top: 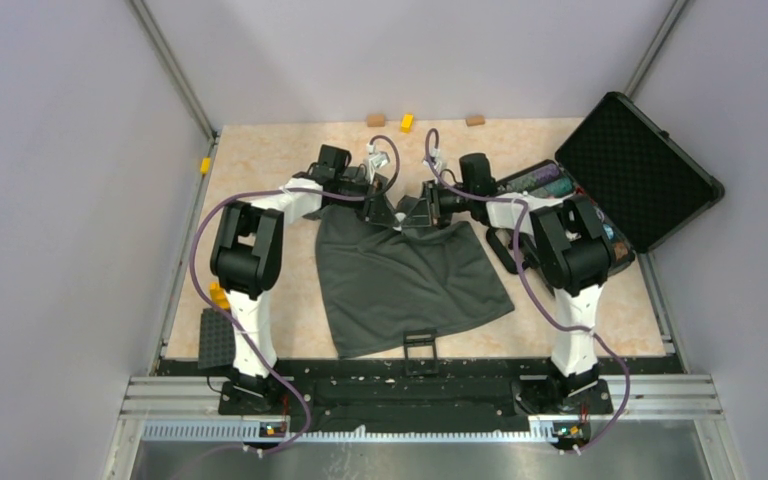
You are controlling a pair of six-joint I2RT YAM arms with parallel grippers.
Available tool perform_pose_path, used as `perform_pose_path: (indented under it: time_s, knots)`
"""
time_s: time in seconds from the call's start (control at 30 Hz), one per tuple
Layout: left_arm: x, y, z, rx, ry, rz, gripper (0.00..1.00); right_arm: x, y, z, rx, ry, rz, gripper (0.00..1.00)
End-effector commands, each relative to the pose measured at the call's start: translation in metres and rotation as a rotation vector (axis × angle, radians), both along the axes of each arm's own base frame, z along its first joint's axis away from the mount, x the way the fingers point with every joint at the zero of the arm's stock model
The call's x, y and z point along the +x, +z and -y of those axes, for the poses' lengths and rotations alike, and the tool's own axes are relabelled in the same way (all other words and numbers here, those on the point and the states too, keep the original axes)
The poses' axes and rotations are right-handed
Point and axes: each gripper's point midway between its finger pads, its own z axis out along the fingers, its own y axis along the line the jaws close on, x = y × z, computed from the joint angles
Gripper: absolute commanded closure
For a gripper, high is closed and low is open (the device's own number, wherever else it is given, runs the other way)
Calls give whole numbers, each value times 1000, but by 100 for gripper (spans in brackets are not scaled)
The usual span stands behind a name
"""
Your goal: Pin the brooch onto the clothing
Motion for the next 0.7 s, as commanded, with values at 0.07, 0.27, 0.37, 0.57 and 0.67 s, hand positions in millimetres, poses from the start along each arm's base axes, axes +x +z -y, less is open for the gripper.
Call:
perform_pose_path:
  time_s: [0.07, 0.27, 0.37, 0.57, 0.67]
  knots:
    - [-3, 18, -2, 7, 63, -37, 100, 26, 43, 18, 25, -68, 233, 79]
    - [12, 17, -6, 24, 149, -28, 100, 18, 56, 20, 41, -68, 272, 61]
    - [16, 20, -7, 30, 178, -17, 98, 15, 63, 23, 38, -75, 289, 52]
    - [27, 35, -13, 55, 257, 32, 17, 20, 76, 35, -27, -168, 327, 43]
    - [36, 51, -22, 77, 326, 84, 11, 30, 82, 49, -117, -259, 357, 42]
